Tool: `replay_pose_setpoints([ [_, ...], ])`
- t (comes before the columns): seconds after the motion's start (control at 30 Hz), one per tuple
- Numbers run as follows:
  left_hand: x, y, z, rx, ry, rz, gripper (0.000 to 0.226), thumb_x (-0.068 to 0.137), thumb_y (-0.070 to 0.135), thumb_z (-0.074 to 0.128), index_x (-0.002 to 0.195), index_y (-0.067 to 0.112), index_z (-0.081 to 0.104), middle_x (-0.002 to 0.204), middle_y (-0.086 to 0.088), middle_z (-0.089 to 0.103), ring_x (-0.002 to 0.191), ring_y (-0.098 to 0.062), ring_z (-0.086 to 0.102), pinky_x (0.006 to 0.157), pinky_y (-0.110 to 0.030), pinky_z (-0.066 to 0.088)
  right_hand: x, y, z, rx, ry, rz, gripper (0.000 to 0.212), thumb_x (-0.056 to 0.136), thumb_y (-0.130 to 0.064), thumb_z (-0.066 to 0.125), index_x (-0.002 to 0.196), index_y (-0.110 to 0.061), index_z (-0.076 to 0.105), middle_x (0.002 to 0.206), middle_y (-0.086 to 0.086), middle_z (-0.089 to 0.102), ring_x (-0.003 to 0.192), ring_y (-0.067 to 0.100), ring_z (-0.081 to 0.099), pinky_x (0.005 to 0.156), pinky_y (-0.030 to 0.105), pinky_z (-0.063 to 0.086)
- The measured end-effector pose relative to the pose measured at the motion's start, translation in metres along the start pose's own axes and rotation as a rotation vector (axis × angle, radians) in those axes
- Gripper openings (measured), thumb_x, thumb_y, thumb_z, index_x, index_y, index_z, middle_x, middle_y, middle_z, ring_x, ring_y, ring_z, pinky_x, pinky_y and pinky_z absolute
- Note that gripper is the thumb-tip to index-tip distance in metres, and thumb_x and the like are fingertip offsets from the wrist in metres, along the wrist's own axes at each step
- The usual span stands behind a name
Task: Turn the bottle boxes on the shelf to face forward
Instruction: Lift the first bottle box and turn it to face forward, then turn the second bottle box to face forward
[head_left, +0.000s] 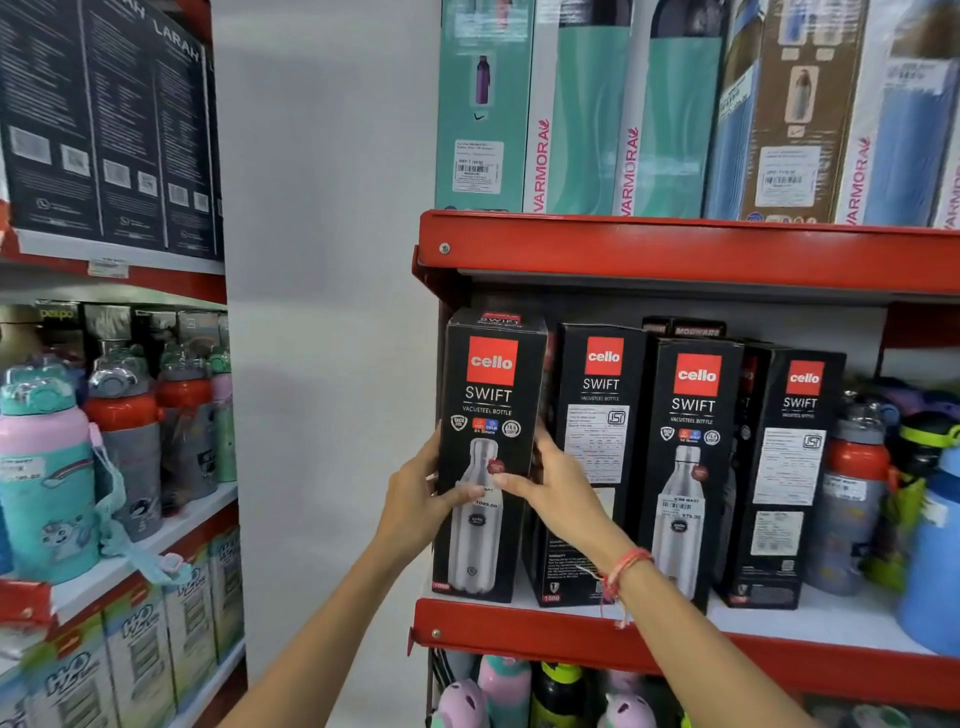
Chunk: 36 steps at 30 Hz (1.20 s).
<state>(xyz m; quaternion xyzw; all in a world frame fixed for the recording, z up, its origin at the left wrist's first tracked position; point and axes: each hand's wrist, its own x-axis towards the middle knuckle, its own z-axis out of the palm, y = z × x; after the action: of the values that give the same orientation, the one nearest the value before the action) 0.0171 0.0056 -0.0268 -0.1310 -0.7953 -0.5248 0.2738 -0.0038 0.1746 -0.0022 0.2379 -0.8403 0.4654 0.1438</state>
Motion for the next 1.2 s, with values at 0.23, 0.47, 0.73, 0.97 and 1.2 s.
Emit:
replay_pose_setpoints([
  [0.23,0.018,-0.007,-0.001,-0.037,-0.049,-0.108,0.063,0.078,0.014,0.074,0.133,0.025,0.046,0.115,-0.001,0.066,0.107,-0.021,0.063,0.088,-0.034,0.054,0.002,-0.005,0.013,-0.155,0.298,0.015,0.053,0.089,-0.016,0.063,0.139,-0.014,0.046,0.110,0.013,0.071,0.098,0.022,0.068,0.084,0.022,0.048],
  [0.47,0.017,-0.006,0.005,-0.052,-0.051,-0.126,0.070,0.080,0.015,0.072,0.141,0.023,0.037,0.125,-0.003,0.062,0.112,-0.020,0.060,0.092,-0.040,0.054,-0.010,-0.001,-0.001,-0.267,0.704,-0.142,0.034,0.087,-0.019,0.065,0.120,-0.013,0.061,0.101,0.003,0.069,0.089,0.017,0.062,0.084,0.031,0.054],
  [0.73,0.006,-0.003,0.017,0.022,0.045,-0.143,0.063,0.082,0.024,0.069,0.137,0.019,0.039,0.131,-0.004,0.059,0.118,-0.027,0.058,0.095,-0.040,0.050,-0.021,0.021,0.003,-0.316,0.566,0.317,0.117,0.068,-0.047,0.078,0.149,-0.017,-0.001,0.141,0.023,0.035,0.116,0.042,0.047,0.083,0.047,0.048],
  [0.97,-0.012,0.009,0.022,0.189,0.307,0.002,0.059,0.083,0.025,0.068,0.136,0.021,0.041,0.139,-0.004,0.049,0.123,-0.021,0.049,0.102,-0.045,0.046,-0.035,0.022,-0.015,-0.195,0.527,0.273,0.126,0.060,-0.047,0.084,0.149,-0.027,-0.003,0.134,0.018,0.044,0.114,0.037,0.052,0.087,0.047,0.050],
  [1.2,-0.023,0.035,0.033,0.148,0.287,0.104,0.043,0.084,0.026,0.067,0.124,0.024,0.053,0.129,0.002,0.052,0.113,-0.016,0.055,0.098,-0.040,0.050,-0.057,0.009,-0.046,-0.140,0.522,0.197,0.127,0.060,-0.041,0.086,0.151,-0.024,-0.001,0.146,0.015,0.035,0.129,0.033,0.042,0.095,0.041,0.043],
])
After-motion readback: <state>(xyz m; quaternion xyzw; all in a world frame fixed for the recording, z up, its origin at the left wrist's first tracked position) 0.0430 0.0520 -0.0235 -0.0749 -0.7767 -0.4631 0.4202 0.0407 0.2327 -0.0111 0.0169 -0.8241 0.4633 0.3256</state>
